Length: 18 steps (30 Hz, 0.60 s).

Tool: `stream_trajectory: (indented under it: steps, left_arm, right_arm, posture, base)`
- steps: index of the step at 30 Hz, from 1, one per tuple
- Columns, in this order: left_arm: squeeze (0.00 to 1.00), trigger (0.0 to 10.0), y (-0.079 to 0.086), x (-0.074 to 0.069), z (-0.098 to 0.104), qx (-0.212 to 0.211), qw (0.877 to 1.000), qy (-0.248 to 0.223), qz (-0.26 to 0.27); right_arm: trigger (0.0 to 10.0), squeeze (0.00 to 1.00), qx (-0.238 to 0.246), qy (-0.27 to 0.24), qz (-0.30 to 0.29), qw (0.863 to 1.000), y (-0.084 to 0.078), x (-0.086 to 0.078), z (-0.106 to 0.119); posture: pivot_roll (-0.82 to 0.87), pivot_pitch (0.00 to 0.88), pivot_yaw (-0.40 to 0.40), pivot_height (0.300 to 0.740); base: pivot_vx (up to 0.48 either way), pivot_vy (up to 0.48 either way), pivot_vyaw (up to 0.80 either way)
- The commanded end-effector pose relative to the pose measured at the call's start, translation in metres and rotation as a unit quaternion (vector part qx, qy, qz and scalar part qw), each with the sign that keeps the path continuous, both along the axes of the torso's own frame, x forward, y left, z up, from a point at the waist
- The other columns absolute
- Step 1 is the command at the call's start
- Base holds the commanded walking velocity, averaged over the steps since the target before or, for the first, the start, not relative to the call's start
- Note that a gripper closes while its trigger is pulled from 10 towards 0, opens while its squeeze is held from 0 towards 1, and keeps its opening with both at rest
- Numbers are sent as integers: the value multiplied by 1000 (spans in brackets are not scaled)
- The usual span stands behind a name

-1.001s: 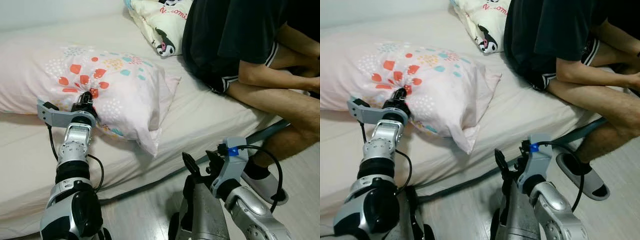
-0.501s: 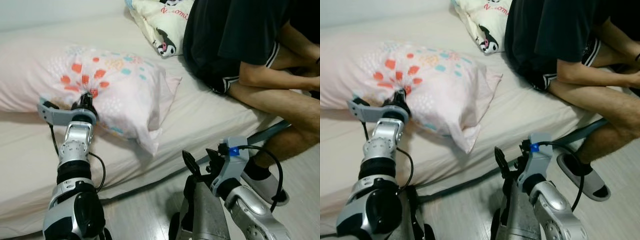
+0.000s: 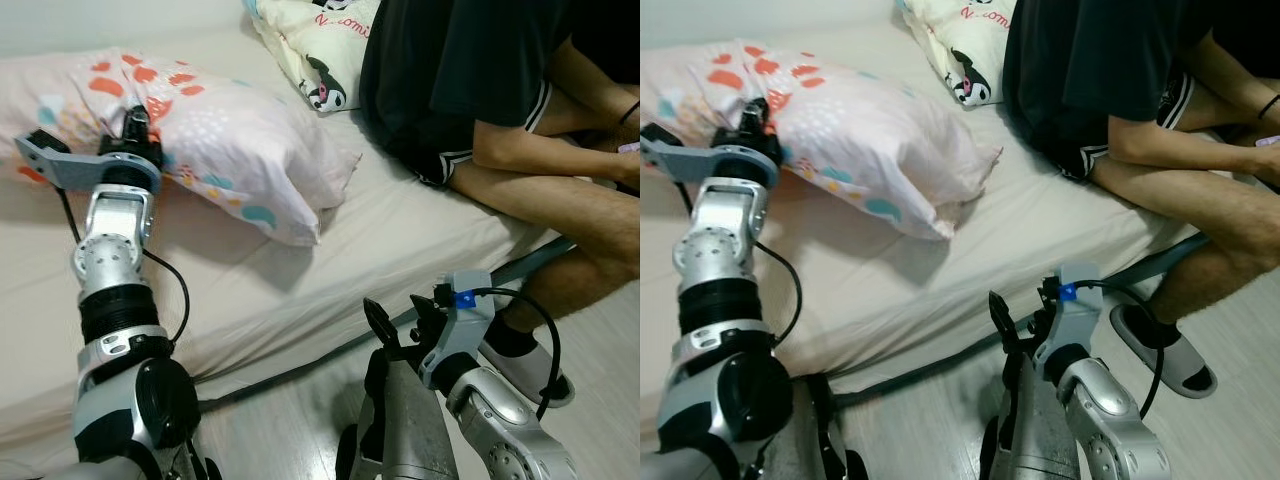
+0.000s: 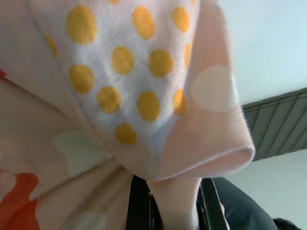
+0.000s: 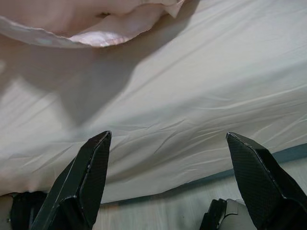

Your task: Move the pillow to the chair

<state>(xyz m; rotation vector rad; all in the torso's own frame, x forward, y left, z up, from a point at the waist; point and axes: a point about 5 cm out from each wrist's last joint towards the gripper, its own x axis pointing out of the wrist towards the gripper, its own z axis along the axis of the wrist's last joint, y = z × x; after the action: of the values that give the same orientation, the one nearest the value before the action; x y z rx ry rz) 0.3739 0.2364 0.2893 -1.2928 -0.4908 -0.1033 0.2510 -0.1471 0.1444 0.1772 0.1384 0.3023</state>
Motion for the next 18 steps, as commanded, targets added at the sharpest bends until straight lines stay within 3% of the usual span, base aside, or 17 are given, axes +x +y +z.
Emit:
stream_trajectory:
  steps: [1,7,10,11,13,15,17,18]
  left_arm:
    - [0,0,18,-17,37,13,997,-67,31]
    - [0,0,20,-23,42,34,997,-65,38]
    - [0,0,21,-27,36,67,996,-32,48]
    - [0,0,18,-32,18,93,994,26,44]
    - [0,0,13,-36,1,100,992,73,36]
    - [0,0,13,-36,1,100,992,73,36]
    - [0,0,0,-49,-20,110,986,125,21]
    - [0,0,0,-49,-20,110,986,125,21]
  right_arm:
    - [10000,0,-5,7,1,1000,-1,1,-5]
    - [10000,0,-5,6,2,1000,-1,2,-6]
    - [10000,0,-5,6,3,1000,-1,3,-6]
    - [10000,0,-4,7,3,1000,-1,3,-6]
    - [10000,0,-3,7,3,1000,-1,2,-6]
    - [10000,0,-3,7,3,1000,-1,2,-6]
    - [10000,0,-3,8,2,1000,-2,2,-6]
    - [10000,0,-3,8,2,1000,-2,2,-6]
  posture:
    - [-96,191,-13,355]
    - [-99,191,-13,355]
    - [-93,192,-8,355]
    - [-85,205,-4,355]
    - [-81,209,-2,355]
    - [-81,209,-2,355]
    - [-75,205,3,355]
    - [-75,205,3,355]
  base:
    - [0,0,0]
    - [0,0,0]
    - [0,0,0]
    - [0,0,0]
    - [0,0,0]
    - [0,0,0]
    - [0,0,0]
    - [0,0,0]
